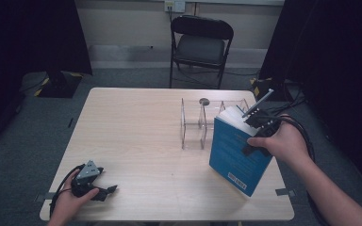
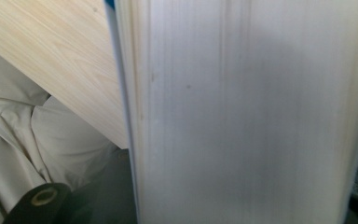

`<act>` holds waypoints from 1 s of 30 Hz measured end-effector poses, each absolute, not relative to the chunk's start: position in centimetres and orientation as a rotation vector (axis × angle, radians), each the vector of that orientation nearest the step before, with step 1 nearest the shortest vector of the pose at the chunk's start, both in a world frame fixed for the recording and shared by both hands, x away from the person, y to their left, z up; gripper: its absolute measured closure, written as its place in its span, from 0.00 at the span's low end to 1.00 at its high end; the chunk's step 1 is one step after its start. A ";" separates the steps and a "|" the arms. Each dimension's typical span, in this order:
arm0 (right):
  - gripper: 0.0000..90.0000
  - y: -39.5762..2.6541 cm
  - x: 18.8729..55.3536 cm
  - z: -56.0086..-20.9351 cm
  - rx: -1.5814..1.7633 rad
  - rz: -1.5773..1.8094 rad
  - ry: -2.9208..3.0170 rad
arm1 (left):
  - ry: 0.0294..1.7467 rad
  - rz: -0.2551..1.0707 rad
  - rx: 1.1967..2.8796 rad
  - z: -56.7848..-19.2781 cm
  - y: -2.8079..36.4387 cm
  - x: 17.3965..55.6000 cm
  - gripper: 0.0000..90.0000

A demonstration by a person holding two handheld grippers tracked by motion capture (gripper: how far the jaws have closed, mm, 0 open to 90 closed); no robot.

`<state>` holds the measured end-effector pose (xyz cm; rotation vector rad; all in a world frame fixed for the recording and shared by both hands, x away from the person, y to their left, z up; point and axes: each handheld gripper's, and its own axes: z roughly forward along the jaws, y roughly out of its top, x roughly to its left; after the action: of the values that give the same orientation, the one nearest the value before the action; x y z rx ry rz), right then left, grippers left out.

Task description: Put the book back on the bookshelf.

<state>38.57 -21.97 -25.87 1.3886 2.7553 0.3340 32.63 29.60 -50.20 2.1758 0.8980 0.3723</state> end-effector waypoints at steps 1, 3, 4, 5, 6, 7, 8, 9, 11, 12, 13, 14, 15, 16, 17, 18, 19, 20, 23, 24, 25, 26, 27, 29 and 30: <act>0.68 -22.2 38.6 -25.9 1.387 0.332 2.749 | 0.899 0.374 2.176 -50.2 29.6 32.6 0.09; 0.68 -22.7 38.6 -25.9 1.409 0.336 2.738 | 0.897 0.373 2.176 -50.2 29.6 32.6 0.09; 0.68 -23.0 38.6 -25.9 1.405 0.335 2.736 | 0.899 0.374 2.176 -50.2 29.6 32.6 0.09; 0.68 -23.2 38.7 -25.9 1.431 0.335 2.733 | 0.899 0.374 2.177 -50.2 29.6 32.6 0.09; 0.68 -23.4 38.7 -25.9 1.430 0.341 2.726 | 0.898 0.373 2.176 -50.2 29.6 32.6 0.09; 0.68 -23.6 38.7 -25.9 1.439 0.333 2.723 | 0.898 0.373 2.176 -50.2 29.6 32.6 0.09; 0.68 -23.8 38.7 -25.8 1.448 0.334 2.715 | 0.898 0.373 2.176 -50.2 29.6 32.6 0.09; 0.68 -23.9 38.7 -25.8 1.451 0.328 2.713 | 0.896 0.374 2.175 -50.2 29.6 32.7 0.09; 0.68 -24.3 38.8 -25.7 1.465 0.315 2.709 | 0.897 0.374 2.175 -50.2 29.6 32.7 0.09; 0.68 -24.4 38.9 -25.7 1.474 0.318 2.704 | 0.897 0.374 2.175 -50.2 29.6 32.7 0.09; 0.68 -24.7 39.0 -25.7 1.477 0.316 2.697 | 0.897 0.374 2.175 -50.2 29.6 32.7 0.09; 0.68 -24.8 39.1 -25.7 1.488 0.315 2.686 | 0.897 0.374 2.175 -50.2 29.6 32.7 0.09; 0.68 -25.0 39.2 -25.7 1.506 0.310 2.680 | 0.897 0.374 2.175 -50.2 29.6 32.7 0.09; 0.68 -25.2 39.2 -25.7 1.514 0.318 2.669 | 0.897 0.374 2.175 -50.2 29.6 32.7 0.09; 0.68 -25.4 39.3 -25.8 1.515 0.320 2.663 | 0.898 0.374 2.175 -50.2 29.6 32.7 0.09; 0.68 -25.5 39.4 -25.7 1.522 0.304 2.661 | 0.897 0.374 2.175 -50.2 29.6 32.7 0.09; 0.68 -25.6 39.5 -25.7 1.528 0.300 2.658 | 0.897 0.374 2.175 -50.2 29.6 32.7 0.09; 0.68 -25.8 39.6 -25.7 1.539 0.293 2.655 | 0.897 0.374 2.175 -50.2 29.6 32.7 0.09; 0.68 -26.3 39.9 -25.7 1.563 0.282 2.633 | 0.898 0.375 2.174 -50.2 29.6 32.7 0.09; 0.68 -26.3 40.0 -25.7 1.567 0.280 2.626 | 0.898 0.374 2.174 -50.2 29.6 32.7 0.09; 0.68 -26.4 40.1 -25.7 1.582 0.270 2.622 | 0.898 0.374 2.175 -50.2 29.6 32.7 0.09; 0.68 -26.5 40.2 -25.7 1.576 0.281 2.615 | 0.898 0.374 2.174 -50.2 29.6 32.7 0.09; 0.68 -26.6 40.3 -25.6 1.584 0.268 2.618 | 0.897 0.374 2.176 -50.2 29.6 32.7 0.08; 0.68 -26.6 40.6 -25.7 1.595 0.283 2.603 | 0.892 0.393 2.183 -50.2 29.6 32.7 0.08; 0.68 -26.6 40.7 -25.7 1.593 0.284 2.599 | 0.892 0.393 2.183 -50.2 29.6 32.7 0.08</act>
<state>40.74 -26.63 -25.71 1.5927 2.5987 0.2842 32.73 29.62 -50.17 2.1832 0.8920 0.3928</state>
